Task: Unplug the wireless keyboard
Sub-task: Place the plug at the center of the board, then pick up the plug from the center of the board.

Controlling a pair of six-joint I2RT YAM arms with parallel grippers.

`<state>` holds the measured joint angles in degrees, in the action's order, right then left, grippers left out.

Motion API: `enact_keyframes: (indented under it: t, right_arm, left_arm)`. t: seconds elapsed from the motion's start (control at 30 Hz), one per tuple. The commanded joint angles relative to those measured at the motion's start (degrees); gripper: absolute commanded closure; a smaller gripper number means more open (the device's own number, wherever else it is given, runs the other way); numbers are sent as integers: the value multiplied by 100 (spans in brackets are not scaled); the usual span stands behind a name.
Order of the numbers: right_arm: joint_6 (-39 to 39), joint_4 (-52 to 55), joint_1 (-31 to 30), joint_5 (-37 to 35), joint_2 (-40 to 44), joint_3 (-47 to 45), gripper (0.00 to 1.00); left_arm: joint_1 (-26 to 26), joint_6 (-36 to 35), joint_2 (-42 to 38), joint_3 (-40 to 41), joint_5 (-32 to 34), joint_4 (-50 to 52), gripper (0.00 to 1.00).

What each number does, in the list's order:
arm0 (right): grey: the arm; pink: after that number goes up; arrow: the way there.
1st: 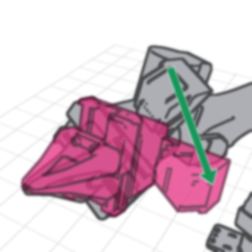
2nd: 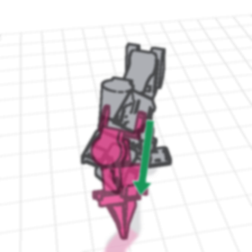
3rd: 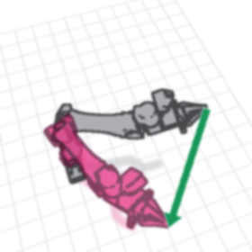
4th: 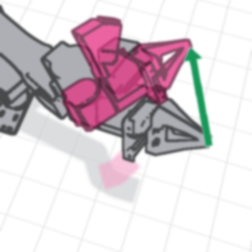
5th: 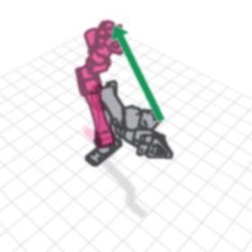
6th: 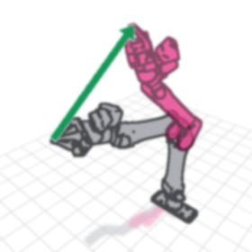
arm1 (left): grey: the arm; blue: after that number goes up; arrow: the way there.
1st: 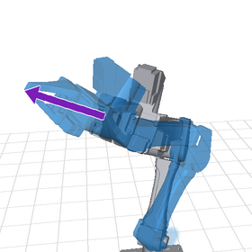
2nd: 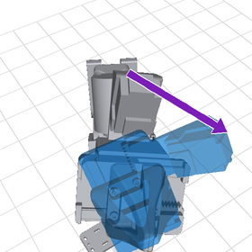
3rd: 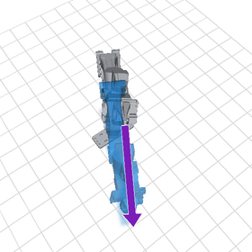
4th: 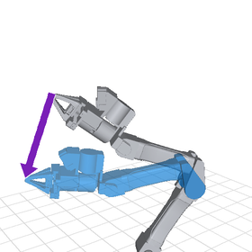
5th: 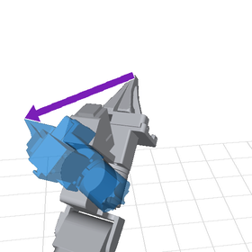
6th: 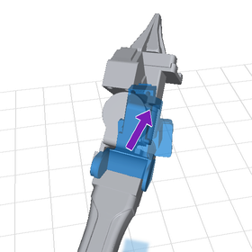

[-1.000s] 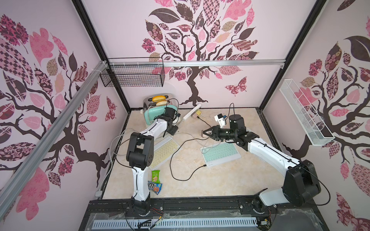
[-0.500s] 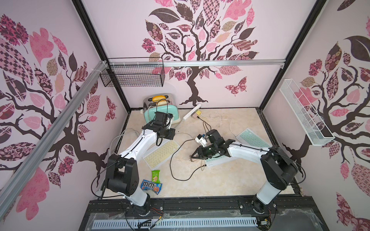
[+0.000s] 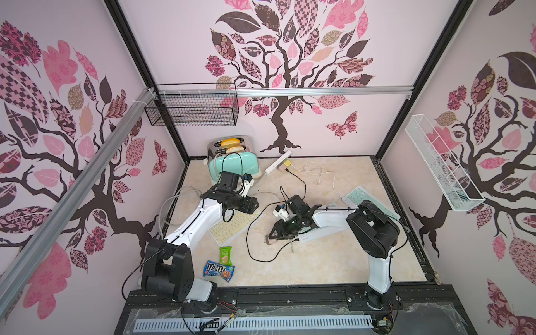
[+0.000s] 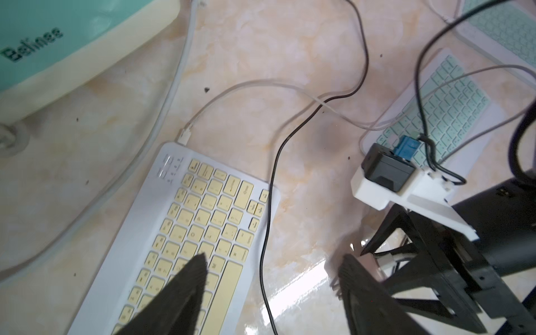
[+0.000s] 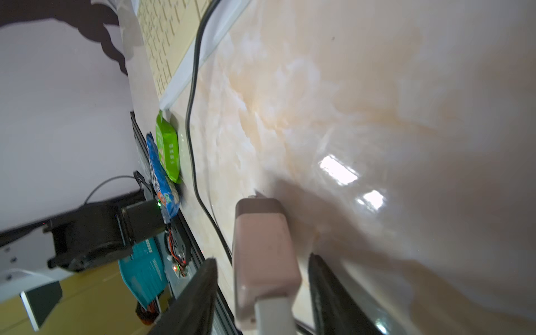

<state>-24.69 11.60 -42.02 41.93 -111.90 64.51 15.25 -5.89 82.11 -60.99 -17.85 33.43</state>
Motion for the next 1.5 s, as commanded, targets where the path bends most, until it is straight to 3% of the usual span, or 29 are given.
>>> enact_keyframes:
  t: [0.0, 0.13, 0.3, 0.43, 0.5, 0.63, 1.0, 1.13, 1.47]
  right_arm:
    - [394, 513, 29, -296, 95, 338, 32]
    - [539, 839, 201, -732, 271, 453, 25]
    - [679, 875, 687, -943, 787, 276, 24]
    - [628, 614, 979, -833, 1200, 103, 23]
    - [536, 531, 1050, -982, 1385, 32, 23]
    - [354, 219, 1155, -1096, 1772, -194, 23]
    - [307, 11, 1275, -836, 1855, -291, 23]
    - [298, 0, 1288, -776, 1865, -300, 23]
    - [211, -74, 1323, -617, 1821, -323, 23]
  left_arm:
    - [-28, -384, -320, 379, -733, -660, 2]
    - [-26, -338, -441, 724, -1064, -1255, 2]
    - [99, -977, -329, 991, -1401, -1302, 3]
    - [578, -1431, -193, 1033, -834, -1016, 21]
    - [827, -1527, -34, 977, -455, -740, 24]
    - [1220, -1635, 102, 1104, 109, -493, 23]
    - [1682, -1437, 500, 1298, 246, -398, 14]
    - [1718, -1432, 808, 1160, 289, -255, 20]
    - [1719, -1438, 998, 1062, 521, -319, 47]
